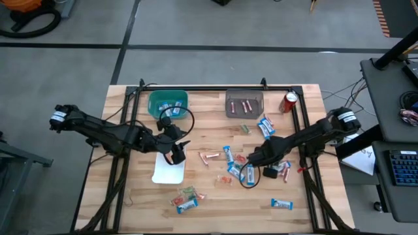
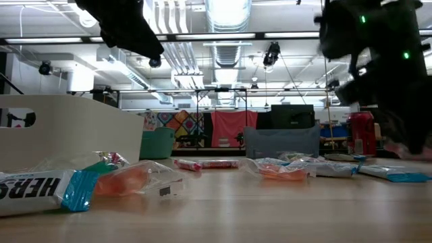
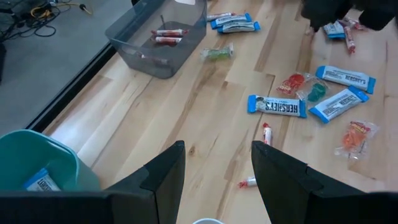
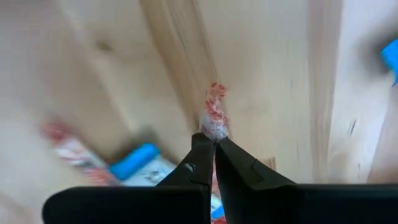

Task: Sort candy
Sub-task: Put the transparent candy rolls into the black bin

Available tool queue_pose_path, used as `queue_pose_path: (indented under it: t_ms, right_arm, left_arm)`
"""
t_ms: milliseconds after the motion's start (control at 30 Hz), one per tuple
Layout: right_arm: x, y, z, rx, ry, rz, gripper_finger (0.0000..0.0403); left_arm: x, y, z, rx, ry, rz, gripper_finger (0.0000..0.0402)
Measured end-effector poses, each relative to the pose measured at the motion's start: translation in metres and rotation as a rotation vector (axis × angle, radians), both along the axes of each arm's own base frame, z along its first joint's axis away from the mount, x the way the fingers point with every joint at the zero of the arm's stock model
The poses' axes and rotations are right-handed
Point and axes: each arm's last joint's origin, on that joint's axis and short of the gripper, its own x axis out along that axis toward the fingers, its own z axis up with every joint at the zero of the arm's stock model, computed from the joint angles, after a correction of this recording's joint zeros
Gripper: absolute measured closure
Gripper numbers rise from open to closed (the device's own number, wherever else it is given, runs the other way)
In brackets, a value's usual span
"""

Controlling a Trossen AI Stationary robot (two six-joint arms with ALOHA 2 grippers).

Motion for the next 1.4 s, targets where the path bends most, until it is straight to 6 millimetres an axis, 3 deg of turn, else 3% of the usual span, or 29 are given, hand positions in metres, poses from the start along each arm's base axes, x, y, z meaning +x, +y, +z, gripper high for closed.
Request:
queue_pose_path:
  t_ms: [267,433,600,733,900,1133,1267,1400]
  right_arm:
    - [0.037,0.002,0.061,-0.027,-0.296,0.064,0.0394]
    - [0.067,-0.009,0.104,-0.06,-0.534,0.168,0.0394]
    - [0.09,-0.034,0.141,-0.118,-0.722,0.257,0.0394]
    - [0.1,-0.068,0.158,-0.199,-0.826,0.251,0.0394]
    - [0.1,-0.124,0.164,-0.294,-0.874,0.108,0.0394]
    - [0.072,-0.202,0.149,-0.35,-0.856,-0.318,0.0394]
    - [0.053,-0.229,0.13,-0.347,-0.806,-0.517,0.0394]
    - [0.04,-0.237,0.108,-0.334,-0.733,-0.575,0.0394]
  left_arm:
    - [0.0,0.0,0.0,-0.012,-0.009,0.007,0.0233]
    - [0.0,0.0,0.0,-0.015,-0.013,0.009,0.0233]
    - [0.0,-0.004,0.001,-0.016,-0.014,-0.006,0.0233]
    - [-0.001,-0.008,0.001,-0.016,-0.015,-0.024,0.0233]
    - [-0.002,-0.013,0.001,-0.017,-0.015,-0.041,0.0233]
    - [-0.003,-0.016,0.001,-0.02,-0.016,-0.055,0.0233]
    - [-0.003,-0.016,0.001,-0.02,-0.016,-0.055,0.0233]
    - [-0.003,-0.016,0.0,-0.02,-0.015,-0.055,0.0233]
